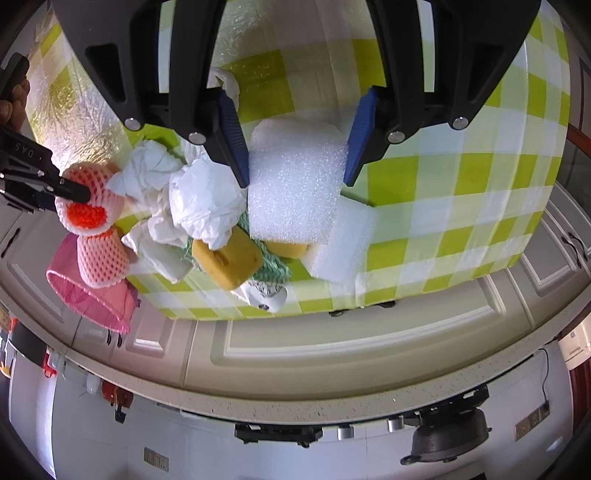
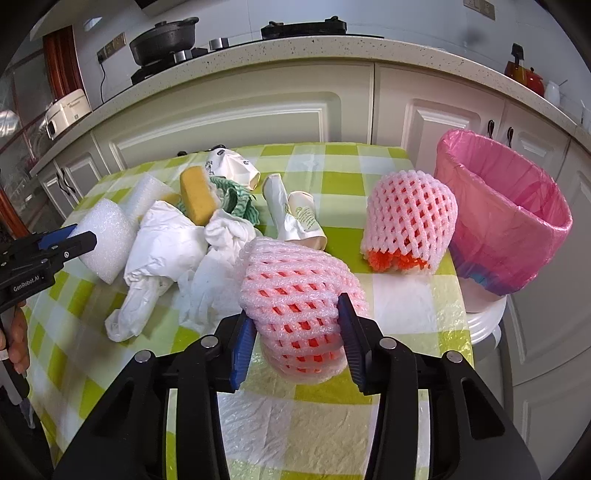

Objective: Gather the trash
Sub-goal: 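Grasp the white foam block with the left tool while the right tool grasps a pink foam net, then carry both items over the pink wastebasket and open both tools to drop them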

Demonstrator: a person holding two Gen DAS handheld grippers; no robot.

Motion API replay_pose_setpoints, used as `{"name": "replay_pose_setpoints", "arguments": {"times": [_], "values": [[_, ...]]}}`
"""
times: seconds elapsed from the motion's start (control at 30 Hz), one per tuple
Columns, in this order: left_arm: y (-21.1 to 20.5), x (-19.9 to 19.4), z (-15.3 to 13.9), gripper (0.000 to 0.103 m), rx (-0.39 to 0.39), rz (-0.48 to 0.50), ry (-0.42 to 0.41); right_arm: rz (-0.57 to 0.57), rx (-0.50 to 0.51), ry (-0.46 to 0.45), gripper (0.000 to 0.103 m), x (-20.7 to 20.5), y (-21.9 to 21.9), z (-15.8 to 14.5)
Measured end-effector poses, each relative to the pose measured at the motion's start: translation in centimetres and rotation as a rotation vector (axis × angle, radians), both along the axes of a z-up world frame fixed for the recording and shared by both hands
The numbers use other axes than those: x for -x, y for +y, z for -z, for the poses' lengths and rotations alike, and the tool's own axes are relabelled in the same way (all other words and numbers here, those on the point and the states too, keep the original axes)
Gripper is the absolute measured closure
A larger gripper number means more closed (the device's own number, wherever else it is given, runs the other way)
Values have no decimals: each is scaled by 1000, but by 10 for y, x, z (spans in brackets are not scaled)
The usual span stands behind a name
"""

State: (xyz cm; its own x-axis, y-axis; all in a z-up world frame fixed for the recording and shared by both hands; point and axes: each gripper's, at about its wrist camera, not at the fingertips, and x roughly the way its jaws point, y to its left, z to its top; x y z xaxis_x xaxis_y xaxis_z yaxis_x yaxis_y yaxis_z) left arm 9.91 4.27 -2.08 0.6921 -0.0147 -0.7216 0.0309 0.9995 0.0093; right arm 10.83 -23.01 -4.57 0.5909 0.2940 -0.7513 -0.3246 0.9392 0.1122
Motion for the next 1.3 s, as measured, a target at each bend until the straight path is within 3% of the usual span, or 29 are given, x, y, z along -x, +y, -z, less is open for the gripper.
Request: {"name": "replay_pose_setpoints", "arguments": {"times": [0.3,0.63,0.87,1.07,1.17,1.3], "values": [[-21,7,-43,54,5,22,-87,30,-83,-66,62,12,-25,-34],[-119,-42,-87,54,103,228,-190,187,-113,-187,62,-27,-109,-92],[-207,-114,-103,54,246,357,-164,294,-127,-206,62,-85,-186,-103],[-271,-168,-98,53,301,409,-116,316,-114,-214,60,-125,-219,-97],[-294,-191,-91,53,304,421,-89,321,-120,-211,60,-143,-232,-90],[-306,-215,-80,53,369,410,-33,345,-145,-182,55,-160,-251,-80]]}}
